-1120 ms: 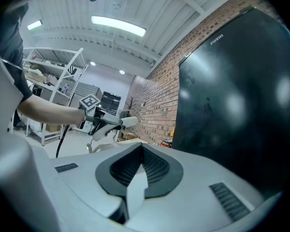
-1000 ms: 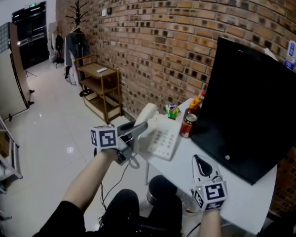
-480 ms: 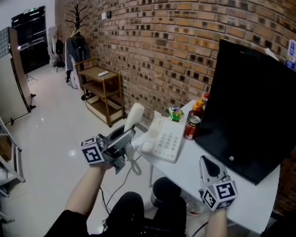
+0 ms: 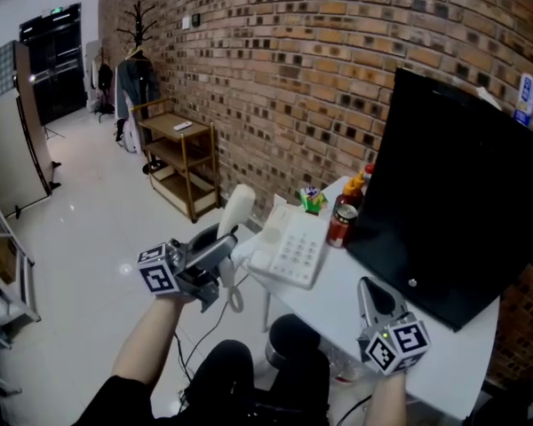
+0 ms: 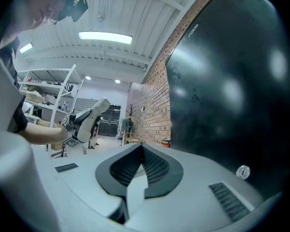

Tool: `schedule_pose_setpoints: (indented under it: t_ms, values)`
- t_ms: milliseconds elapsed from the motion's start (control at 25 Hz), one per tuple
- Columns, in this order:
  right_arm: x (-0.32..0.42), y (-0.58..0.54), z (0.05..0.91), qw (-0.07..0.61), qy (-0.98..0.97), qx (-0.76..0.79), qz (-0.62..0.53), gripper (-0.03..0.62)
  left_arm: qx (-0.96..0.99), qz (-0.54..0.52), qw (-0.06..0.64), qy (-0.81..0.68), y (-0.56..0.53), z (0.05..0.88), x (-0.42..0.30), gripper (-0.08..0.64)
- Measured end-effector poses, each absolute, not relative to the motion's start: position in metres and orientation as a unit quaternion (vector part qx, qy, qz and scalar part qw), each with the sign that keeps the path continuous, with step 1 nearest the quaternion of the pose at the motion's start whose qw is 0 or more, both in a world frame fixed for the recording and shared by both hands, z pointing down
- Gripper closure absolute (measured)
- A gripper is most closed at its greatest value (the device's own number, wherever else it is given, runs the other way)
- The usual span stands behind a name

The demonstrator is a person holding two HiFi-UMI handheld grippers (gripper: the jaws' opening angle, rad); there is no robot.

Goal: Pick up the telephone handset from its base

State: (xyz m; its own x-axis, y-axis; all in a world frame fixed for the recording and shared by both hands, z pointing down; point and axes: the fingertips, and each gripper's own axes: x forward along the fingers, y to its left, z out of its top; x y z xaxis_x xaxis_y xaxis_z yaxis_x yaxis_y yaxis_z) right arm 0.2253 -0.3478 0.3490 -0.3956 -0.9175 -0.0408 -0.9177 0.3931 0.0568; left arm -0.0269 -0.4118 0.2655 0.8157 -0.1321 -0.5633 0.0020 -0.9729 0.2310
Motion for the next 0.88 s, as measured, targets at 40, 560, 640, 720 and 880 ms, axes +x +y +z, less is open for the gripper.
schedule_pose_setpoints:
  t_ms: [40,560,640,720,880]
  values:
    - [0.225,-0.348,0.349,0.001,0.836,-0.548,0.035,0.583,0.947,-0.3,0.111,-0.033,-0.412,0.266,-0.025,0.342]
    - [0.224,-0.344,0.34,0.027,0.843,-0.536,0.035,0.583,0.957,-0.27,0.11,-0.013,-0.406,0.276,-0.009,0.342]
    - [0.223,-0.343,0.34,0.026,0.843,-0.535,0.036,0.583,0.957,-0.269,0.11,-0.013,-0.406,0.277,-0.009,0.342]
    - [0.224,-0.342,0.34,0.026,0.843,-0.536,0.036,0.583,0.957,-0.269,0.11,-0.013,-0.406,0.277,-0.008,0.342]
    - [0.225,-0.342,0.338,0.028,0.843,-0.536,0.036,0.583,0.959,-0.266,0.102,-0.016,-0.406,0.276,-0.008,0.342]
